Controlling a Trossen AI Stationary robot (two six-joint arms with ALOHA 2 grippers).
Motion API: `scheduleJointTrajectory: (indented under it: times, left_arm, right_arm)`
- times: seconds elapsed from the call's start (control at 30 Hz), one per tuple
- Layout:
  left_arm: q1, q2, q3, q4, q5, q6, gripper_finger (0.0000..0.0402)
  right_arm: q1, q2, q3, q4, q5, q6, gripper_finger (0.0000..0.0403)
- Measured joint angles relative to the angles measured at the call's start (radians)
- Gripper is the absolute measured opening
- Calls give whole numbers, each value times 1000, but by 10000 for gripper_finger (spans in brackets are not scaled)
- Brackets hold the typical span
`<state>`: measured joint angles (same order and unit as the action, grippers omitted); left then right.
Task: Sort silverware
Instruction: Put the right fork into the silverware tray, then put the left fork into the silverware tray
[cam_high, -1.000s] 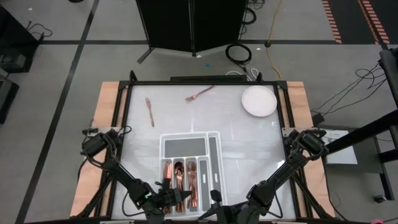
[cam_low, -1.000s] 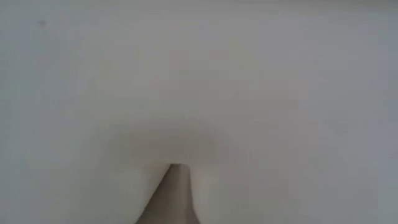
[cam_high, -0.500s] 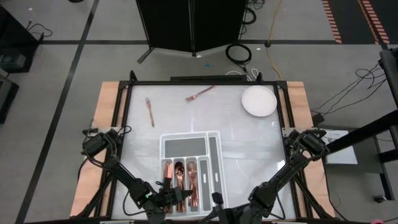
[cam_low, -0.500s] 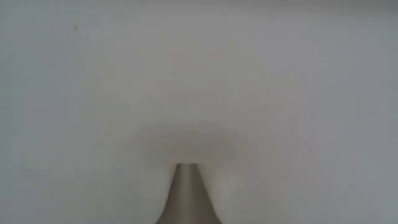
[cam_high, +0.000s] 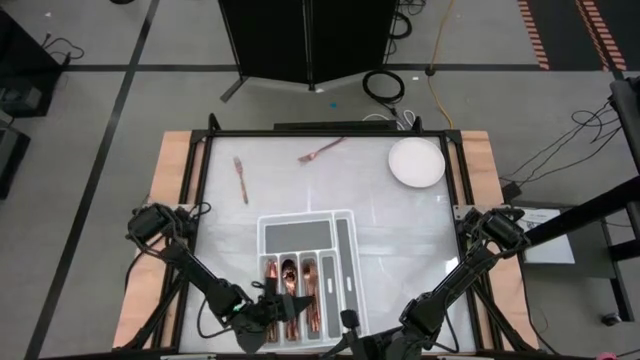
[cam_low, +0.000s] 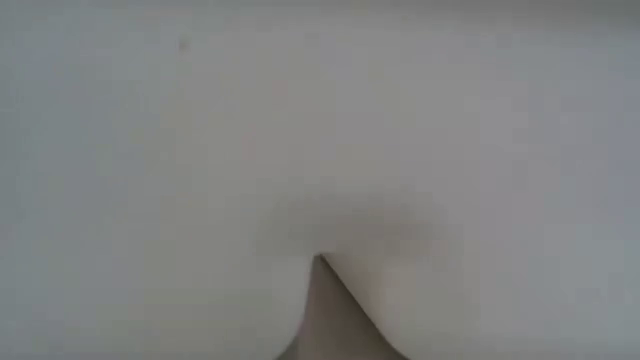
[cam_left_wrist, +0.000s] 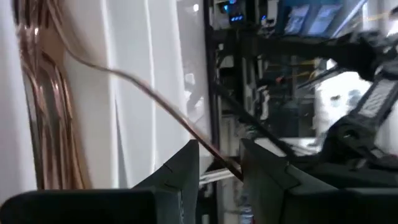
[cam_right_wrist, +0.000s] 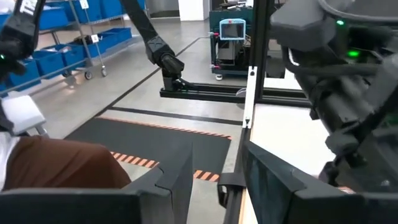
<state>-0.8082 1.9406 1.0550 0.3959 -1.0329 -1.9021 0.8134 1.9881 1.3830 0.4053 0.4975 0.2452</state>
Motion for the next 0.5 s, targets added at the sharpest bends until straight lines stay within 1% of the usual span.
scheduleJointTrajectory:
  times: [0.07, 0.17, 0.3, 0.37, 0.43, 0.5]
  left_arm:
    - [14, -9, -1, -11, 44, 26, 114]
    - [27, -15, -1, -15, 107, 24, 114]
    - [49, -14, -1, -66, 191, 23, 114]
    - [57, -15, 0, -73, 207, 32, 114]
    - [60, -23, 0, -80, 208, 90, 114]
    - [59, -46, 0, -81, 202, 216, 114]
  right_arm:
    - [-4, 0, 0, 0, 0, -13, 128]
    - [-8, 0, 0, -2, 0, -18, 128]
    - [-8, 0, 0, -16, 0, -19, 128]
    - [-6, 0, 0, -26, -1, -19, 128]
    - [-6, 0, 0, -47, -7, -15, 128]
    - [-6, 0, 0, -76, -6, 1, 128]
